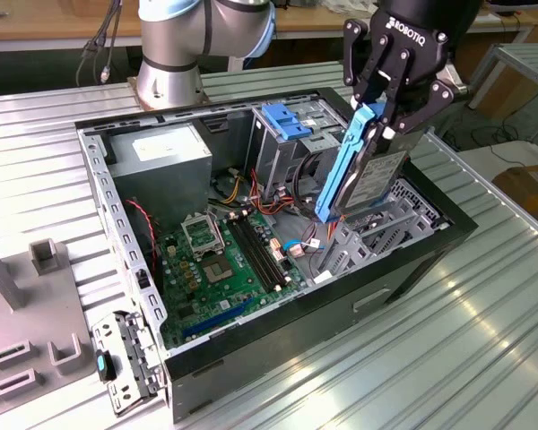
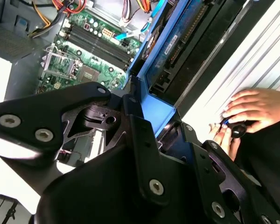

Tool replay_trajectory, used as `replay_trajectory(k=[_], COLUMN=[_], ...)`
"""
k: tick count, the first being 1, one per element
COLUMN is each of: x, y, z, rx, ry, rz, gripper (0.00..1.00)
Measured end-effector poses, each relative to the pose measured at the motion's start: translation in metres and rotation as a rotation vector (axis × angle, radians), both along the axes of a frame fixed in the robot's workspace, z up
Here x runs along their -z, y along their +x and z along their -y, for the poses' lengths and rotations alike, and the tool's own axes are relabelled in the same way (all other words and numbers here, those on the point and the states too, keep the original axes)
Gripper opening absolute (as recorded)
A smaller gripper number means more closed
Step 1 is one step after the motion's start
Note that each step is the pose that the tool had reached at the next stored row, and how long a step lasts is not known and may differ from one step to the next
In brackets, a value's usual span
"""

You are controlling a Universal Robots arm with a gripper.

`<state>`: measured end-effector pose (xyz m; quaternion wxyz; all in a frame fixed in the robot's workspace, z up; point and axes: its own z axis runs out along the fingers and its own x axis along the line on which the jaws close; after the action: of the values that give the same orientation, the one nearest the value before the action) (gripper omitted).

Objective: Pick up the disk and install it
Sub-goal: 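Insert the disk into the insertion slot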

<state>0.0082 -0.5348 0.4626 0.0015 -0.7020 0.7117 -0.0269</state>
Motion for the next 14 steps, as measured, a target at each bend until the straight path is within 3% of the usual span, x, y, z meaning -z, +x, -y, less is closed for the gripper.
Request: replay_trajectory(k=[4, 10, 12, 14], x=[0.0018, 0.0021, 0.0023, 0.0026], y=[0.0124, 0.0127, 0.0088, 0.0092], z=[0.0001, 0.0030, 0.0041, 0.0081], rx=[0.001, 0.001, -0.001, -0.001], ry=[-0.0027, -0.0031, -0.0034, -0.0055], rz=[-0.0001, 0.0000, 0.0000, 0.0000], gripper=[0.37, 0.37, 0.37, 0.37])
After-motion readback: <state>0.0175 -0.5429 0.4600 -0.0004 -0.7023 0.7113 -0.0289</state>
